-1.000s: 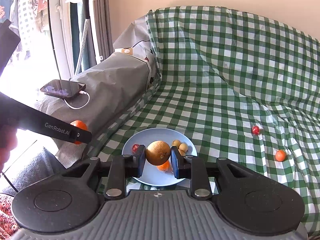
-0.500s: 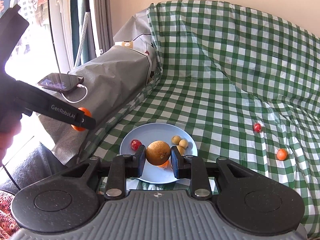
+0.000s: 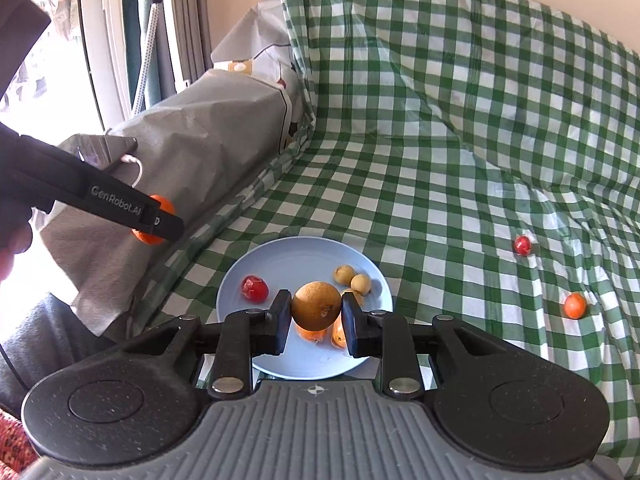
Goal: Organize fruits
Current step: 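Carry the yellow fruit and orange over the blue plate with both grippers, then open both grippers to drop the yellow fruit and orange onto the plate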
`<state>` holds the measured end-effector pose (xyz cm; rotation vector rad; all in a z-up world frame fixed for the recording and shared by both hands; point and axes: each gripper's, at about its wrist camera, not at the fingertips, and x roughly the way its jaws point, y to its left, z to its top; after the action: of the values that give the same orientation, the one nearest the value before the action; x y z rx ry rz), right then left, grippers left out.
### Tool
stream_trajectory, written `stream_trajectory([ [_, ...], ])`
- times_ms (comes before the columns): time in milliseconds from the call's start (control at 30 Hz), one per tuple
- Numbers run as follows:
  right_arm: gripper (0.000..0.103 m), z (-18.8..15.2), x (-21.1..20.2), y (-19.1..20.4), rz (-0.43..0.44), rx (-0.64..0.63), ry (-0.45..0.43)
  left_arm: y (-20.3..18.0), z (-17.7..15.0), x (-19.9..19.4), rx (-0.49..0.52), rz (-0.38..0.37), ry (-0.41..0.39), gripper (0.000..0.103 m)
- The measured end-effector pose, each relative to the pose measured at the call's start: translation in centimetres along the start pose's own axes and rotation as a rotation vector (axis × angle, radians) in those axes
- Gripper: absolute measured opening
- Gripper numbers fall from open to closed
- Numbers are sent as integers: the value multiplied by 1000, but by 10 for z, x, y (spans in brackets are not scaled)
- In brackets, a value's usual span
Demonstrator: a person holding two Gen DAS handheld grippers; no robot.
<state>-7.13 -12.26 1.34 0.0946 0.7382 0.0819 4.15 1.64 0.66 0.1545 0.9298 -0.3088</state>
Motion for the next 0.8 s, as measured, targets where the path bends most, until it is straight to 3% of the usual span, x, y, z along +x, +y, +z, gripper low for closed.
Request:
stream_trajectory([
  [433, 28, 7, 78, -3, 3, -32, 76, -12, 23, 70, 42, -6, 50, 38],
  [800, 28, 3, 120, -10, 3, -54, 139, -19, 27, 122, 78, 15, 111, 38],
])
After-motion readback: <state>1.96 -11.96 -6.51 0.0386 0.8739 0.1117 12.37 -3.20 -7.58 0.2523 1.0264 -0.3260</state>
